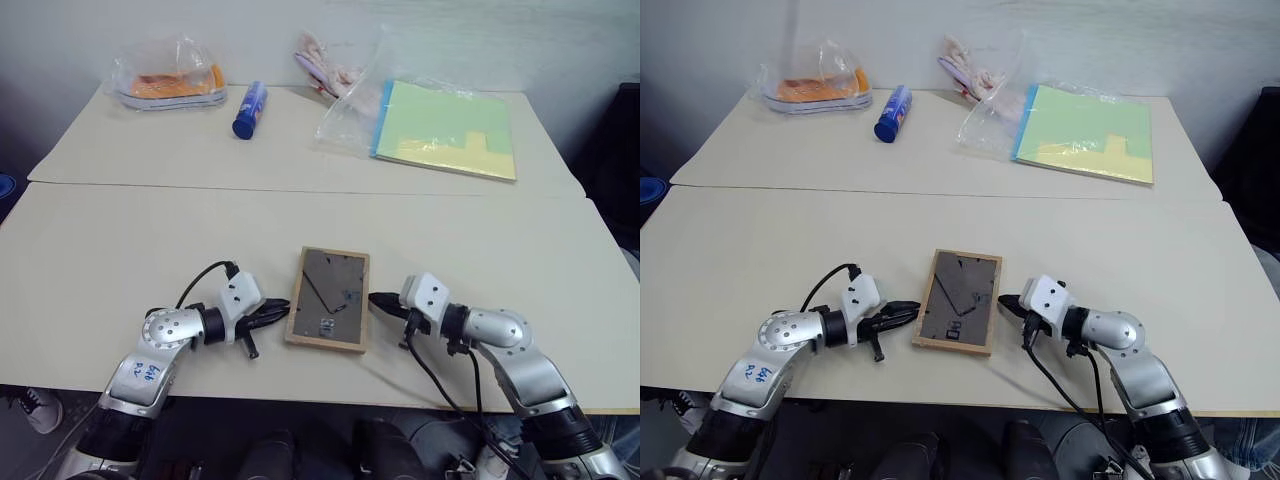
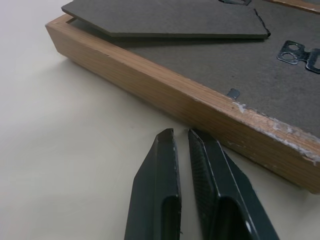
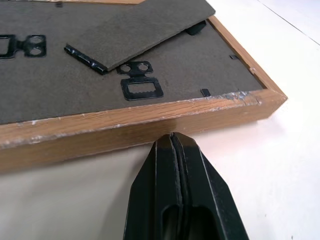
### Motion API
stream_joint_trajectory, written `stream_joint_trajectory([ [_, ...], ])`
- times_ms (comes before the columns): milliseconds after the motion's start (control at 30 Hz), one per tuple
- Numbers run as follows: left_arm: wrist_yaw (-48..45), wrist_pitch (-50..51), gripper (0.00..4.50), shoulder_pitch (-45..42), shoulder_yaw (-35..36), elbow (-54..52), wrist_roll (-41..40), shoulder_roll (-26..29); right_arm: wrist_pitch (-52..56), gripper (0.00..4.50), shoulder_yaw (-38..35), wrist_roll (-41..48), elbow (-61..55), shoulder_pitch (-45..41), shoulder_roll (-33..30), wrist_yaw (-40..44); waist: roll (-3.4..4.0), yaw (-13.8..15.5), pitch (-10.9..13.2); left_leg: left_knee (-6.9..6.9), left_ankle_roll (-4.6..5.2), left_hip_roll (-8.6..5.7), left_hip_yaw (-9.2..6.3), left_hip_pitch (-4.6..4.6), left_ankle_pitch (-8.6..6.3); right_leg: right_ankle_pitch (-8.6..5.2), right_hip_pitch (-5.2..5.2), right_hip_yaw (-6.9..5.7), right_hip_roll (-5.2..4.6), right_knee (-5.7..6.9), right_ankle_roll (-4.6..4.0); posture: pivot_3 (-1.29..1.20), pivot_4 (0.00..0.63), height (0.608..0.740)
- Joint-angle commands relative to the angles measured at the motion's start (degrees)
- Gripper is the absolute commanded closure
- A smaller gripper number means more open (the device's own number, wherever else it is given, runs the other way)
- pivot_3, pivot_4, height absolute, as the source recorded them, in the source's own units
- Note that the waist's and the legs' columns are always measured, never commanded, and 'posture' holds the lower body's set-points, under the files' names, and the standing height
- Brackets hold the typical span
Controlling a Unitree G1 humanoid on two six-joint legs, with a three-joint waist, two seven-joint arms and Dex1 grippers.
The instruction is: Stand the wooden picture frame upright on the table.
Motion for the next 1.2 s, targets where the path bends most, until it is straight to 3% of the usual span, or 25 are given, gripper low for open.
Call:
stream_joint_trajectory([
  [33, 0.76, 1.87, 4.04, 2.14, 2.96, -3.63, -2.16, 0.51, -1.78, 4.47, -0.04, 0.11, 0.85, -1.61, -0.18, 1.08, 0.00, -0.01, 0.00, 0.00, 0.00, 0.00, 0.00, 0.00, 0.00, 0.00, 0.00, 0.00, 0.00, -0.01, 0.00, 0.00, 0.150, 0.740],
  [133, -0.56, 6.37, 4.04, 4.94, 8.17, -6.58, -7.59, 2.25, -2.62, 4.47, -1.22, 0.33, 1.61, -1.97, -1.80, 2.02, 0.00, -0.08, 0.00, 0.00, 0.00, 0.01, 0.00, 0.00, 0.00, 0.00, 0.00, -0.01, 0.00, 0.00, 0.00, 0.00, 0.150, 0.740],
  [233, -1.10, 18.20, 3.42, 7.27, 15.57, -8.65, -16.54, 5.15, -1.77, 4.50, -3.40, 2.11, 0.01, -1.35, -4.19, 3.58, 0.01, -0.05, 0.01, -0.01, 0.00, 0.04, 0.00, -0.01, 0.00, 0.00, -0.01, 0.00, 0.00, -0.01, 0.00, 0.00, 0.150, 0.740],
  [367, -0.68, 46.98, 2.16, 4.23, 22.73, -7.96, -35.43, 10.09, 2.80, 4.50, -3.60, 4.76, -5.41, 2.50, -8.11, 7.32, 0.00, 0.26, 0.01, 0.00, 0.00, 0.04, -0.14, -0.01, 0.00, 0.00, 0.07, 0.02, -0.01, 0.00, 0.00, 0.00, 0.150, 0.740],
  [433, 1.77, 58.17, 1.54, -0.22, 22.47, -4.43, -38.04, 11.11, 3.41, 4.50, -2.90, 4.66, -7.67, 4.39, -8.97, 7.91, 0.01, 0.32, 0.01, 0.01, 0.01, 0.02, -0.32, -0.02, -0.01, 0.00, 0.11, 0.03, 0.00, 0.01, 0.00, 0.00, 0.150, 0.740],
  [500, 6.15, 69.18, 0.92, -7.47, 21.01, 1.14, -37.94, 8.81, 3.42, 4.50, -2.22, 4.00, -8.77, 5.31, -8.53, 7.20, 0.01, 0.41, 0.01, 0.01, 0.03, -0.09, -0.48, -0.02, 0.00, 0.00, 0.14, 0.11, -0.01, 0.05, 0.00, 0.00, 0.150, 0.740],
  [600, 10.28, 74.13, 0.02, -13.26, 18.48, 5.79, -41.58, 6.21, 4.00, 4.50, -1.34, 3.83, -9.96, 5.51, -8.03, 6.78, 0.02, 0.20, -0.02, 0.04, 0.07, -0.24, -0.50, 0.01, 0.05, 0.00, 0.15, 0.13, -0.02, 0.12, 0.00, 0.00, 0.150, 0.740],
  [1067, 27.34, 74.13, 0.02, -24.78, 2.96, 15.60, -56.85, -0.22, 6.20, 4.50, 3.17, 1.05, -12.10, 2.71, -6.82, 5.44, 0.02, 1.03, -0.04, 0.12, 0.03, -0.53, -1.08, 0.10, 0.06, 0.00, 0.09, 0.14, -0.13, 0.47, 0.00, 0.00, 0.150, 0.740],
  [1200, 32.00, 74.13, 0.02, -25.45, 1.71, 17.25, -60.98, -0.78, 6.71, 4.50, 4.14, -0.08, -12.30, 1.95, -6.40, 4.88, 0.02, 1.15, -0.04, 0.12, 0.03, -0.62, -1.25, 0.12, 0.06, 0.00, 0.07, 0.14, -0.12, 0.46, 0.00, 0.00, 0.150, 0.740],
])
